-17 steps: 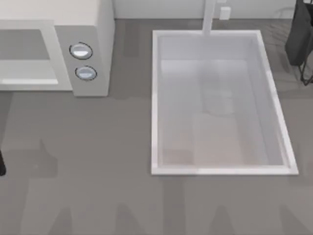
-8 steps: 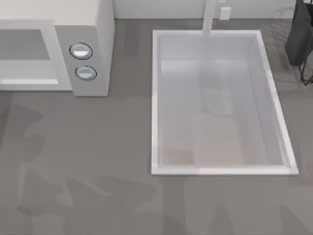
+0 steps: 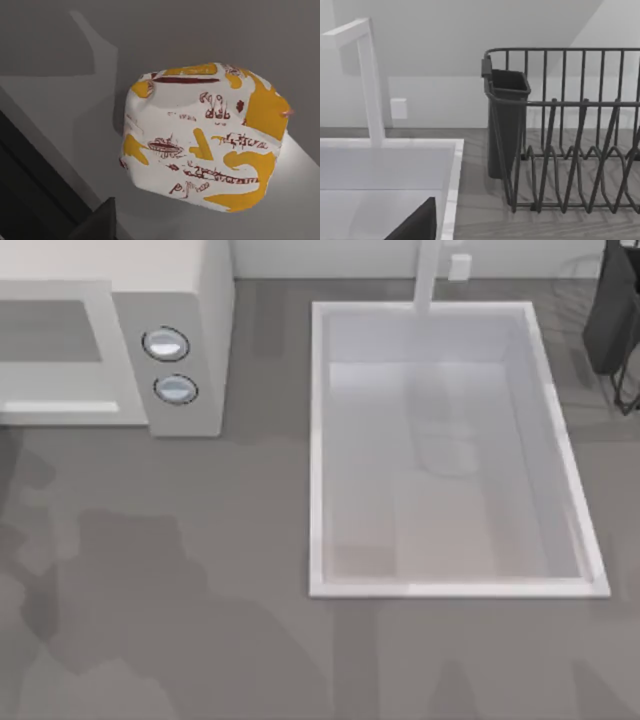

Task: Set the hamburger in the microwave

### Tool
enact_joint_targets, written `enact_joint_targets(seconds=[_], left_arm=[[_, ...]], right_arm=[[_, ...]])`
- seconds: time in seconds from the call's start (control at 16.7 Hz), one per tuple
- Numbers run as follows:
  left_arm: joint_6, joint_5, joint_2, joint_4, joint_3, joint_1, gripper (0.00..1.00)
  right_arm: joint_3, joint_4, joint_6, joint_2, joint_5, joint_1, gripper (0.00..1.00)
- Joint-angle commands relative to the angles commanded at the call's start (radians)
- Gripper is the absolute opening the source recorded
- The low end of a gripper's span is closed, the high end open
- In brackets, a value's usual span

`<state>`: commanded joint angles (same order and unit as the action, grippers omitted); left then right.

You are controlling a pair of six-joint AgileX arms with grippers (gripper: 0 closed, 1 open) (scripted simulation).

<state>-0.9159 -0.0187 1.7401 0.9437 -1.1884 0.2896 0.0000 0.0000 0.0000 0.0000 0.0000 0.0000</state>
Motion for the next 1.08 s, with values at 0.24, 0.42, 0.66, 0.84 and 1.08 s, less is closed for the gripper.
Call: enact_joint_targets(seconds=[0.24, 0.42, 0.66, 0.84, 1.08], left_arm=[[-0.111, 0.019, 0.134, 0.063, -0.12, 0.0, 1.0], [-0.119, 0.02, 0.143, 0.066, -0.129, -0.001, 1.0], [-0.121, 0.019, 0.134, 0.056, -0.112, 0.0, 1.0], [-0.139, 0.021, 0.124, 0.006, -0.049, 0.019, 1.0], [-0.147, 0.021, 0.184, -0.13, 0.033, 0.029, 1.0]], right_arm=[[0.0, 0.0, 0.0, 0.0, 0.0, 0.0, 1.0], [0.0, 0.0, 0.0, 0.0, 0.0, 0.0, 1.0], [0.0, 0.0, 0.0, 0.0, 0.0, 0.0, 1.0], [0.0, 0.0, 0.0, 0.0, 0.0, 0.0, 1.0], [0.0, 0.0, 0.0, 0.0, 0.0, 0.0, 1.0]])
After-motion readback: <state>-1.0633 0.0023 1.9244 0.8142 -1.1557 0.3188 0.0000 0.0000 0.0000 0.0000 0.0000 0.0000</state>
